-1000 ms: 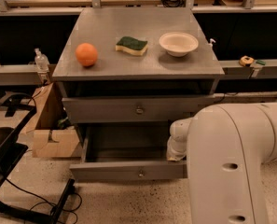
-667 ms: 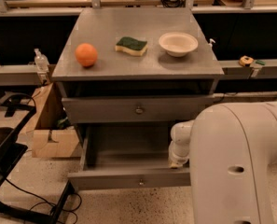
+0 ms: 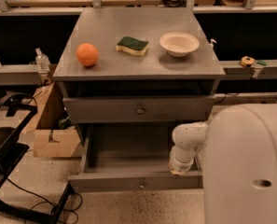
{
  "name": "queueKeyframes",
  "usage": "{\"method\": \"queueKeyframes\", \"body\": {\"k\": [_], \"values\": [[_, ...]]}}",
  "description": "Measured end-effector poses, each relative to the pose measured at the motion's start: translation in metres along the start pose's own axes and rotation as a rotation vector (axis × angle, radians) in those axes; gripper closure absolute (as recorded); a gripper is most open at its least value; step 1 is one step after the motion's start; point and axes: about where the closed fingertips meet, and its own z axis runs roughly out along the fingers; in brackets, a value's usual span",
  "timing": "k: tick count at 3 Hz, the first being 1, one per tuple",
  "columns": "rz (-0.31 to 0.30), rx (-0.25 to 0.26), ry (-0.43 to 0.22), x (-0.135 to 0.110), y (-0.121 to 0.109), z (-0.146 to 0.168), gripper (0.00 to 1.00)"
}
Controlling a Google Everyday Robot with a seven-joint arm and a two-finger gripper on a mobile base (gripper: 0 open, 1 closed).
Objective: Open middle drawer
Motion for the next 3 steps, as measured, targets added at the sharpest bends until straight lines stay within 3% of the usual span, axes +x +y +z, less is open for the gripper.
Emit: {"method": "queueKeyframes", "body": {"k": [2, 3], "values": [[-0.001, -0.013, -0.002, -0.0026, 0.0039, -0.0098, 1.00], [-0.002, -0.015, -0.002, -0.0027, 0.0048, -0.0087, 0.74]]}}
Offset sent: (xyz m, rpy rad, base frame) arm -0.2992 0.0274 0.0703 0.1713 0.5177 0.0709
